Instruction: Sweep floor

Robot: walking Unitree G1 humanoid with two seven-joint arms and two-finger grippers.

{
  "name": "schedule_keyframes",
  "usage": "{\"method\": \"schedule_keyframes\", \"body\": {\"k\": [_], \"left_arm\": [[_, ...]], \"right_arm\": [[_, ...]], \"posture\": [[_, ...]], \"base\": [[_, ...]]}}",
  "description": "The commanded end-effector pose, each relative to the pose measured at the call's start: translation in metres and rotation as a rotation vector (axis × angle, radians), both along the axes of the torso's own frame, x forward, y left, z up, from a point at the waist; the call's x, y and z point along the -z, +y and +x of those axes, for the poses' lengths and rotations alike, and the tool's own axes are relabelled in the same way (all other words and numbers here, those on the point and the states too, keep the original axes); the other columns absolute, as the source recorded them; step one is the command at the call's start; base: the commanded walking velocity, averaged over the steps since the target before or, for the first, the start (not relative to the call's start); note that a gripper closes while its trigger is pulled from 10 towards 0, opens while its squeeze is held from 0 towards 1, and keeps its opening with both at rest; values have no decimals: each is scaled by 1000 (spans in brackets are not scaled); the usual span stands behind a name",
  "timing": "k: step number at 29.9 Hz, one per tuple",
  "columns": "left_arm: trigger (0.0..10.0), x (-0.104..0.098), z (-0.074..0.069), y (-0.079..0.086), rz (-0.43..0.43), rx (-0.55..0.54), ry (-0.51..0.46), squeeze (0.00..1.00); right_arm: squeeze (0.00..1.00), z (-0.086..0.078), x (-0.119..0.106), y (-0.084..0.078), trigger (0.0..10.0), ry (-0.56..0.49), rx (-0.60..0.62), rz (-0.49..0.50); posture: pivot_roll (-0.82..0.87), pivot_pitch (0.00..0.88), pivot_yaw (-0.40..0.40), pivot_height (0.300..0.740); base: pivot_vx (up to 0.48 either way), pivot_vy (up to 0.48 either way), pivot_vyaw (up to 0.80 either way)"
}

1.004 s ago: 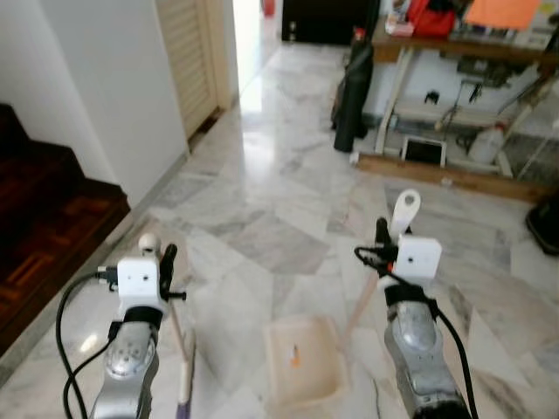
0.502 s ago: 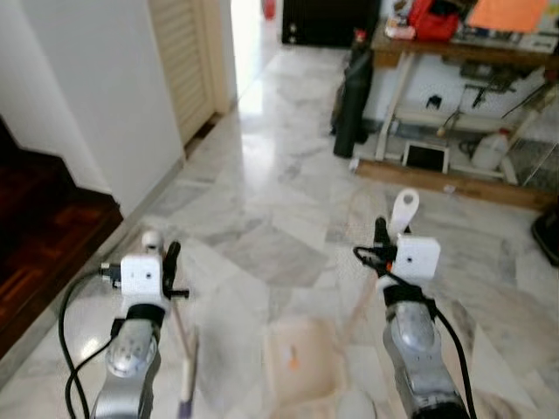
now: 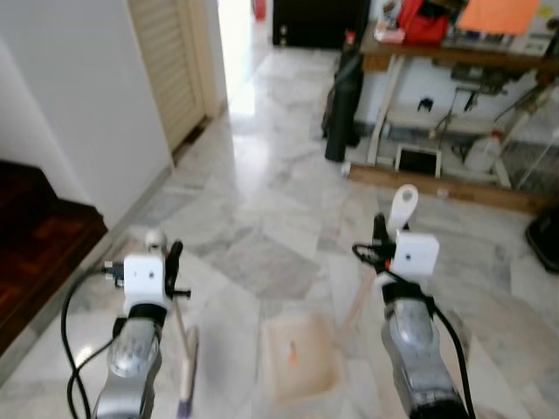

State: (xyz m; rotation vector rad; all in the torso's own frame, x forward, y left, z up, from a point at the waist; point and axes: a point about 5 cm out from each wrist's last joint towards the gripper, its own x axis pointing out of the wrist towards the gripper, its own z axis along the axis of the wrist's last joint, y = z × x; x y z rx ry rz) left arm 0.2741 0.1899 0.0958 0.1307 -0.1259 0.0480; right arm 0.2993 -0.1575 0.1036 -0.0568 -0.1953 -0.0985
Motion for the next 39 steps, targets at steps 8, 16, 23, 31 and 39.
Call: {"method": "schedule_keyframes", "body": {"k": [8, 16, 23, 31, 39], "left_arm": [[10000, -8, 4, -6, -3, 31, -38, 0], [10000, -8, 3, -7, -16, 19, -43, 0], [10000, -9, 3, -6, -19, 16, -51, 0], [10000, -9, 3, -7, -25, 11, -54, 0], [10000, -8, 3, -8, -31, 14, -54, 0]], "right_arm": [[0, 2, -8, -6, 10000, -33, 19, -19], [0, 1, -7, -8, 10000, -27, 25, -22], [0, 2, -7, -9, 10000, -26, 26, -23], [0, 2, -7, -10, 10000, -13, 30, -17], [0, 2, -6, -12, 10000, -4, 35, -18]], "posture": [[45, 0, 27, 740], [46, 0, 22, 740], [47, 0, 17, 740], [45, 0, 12, 740], [44, 0, 11, 740]], "base": [[323, 0, 0], [227, 0, 0], [0, 0, 0], [0, 0, 0], [0, 0, -767]]}}
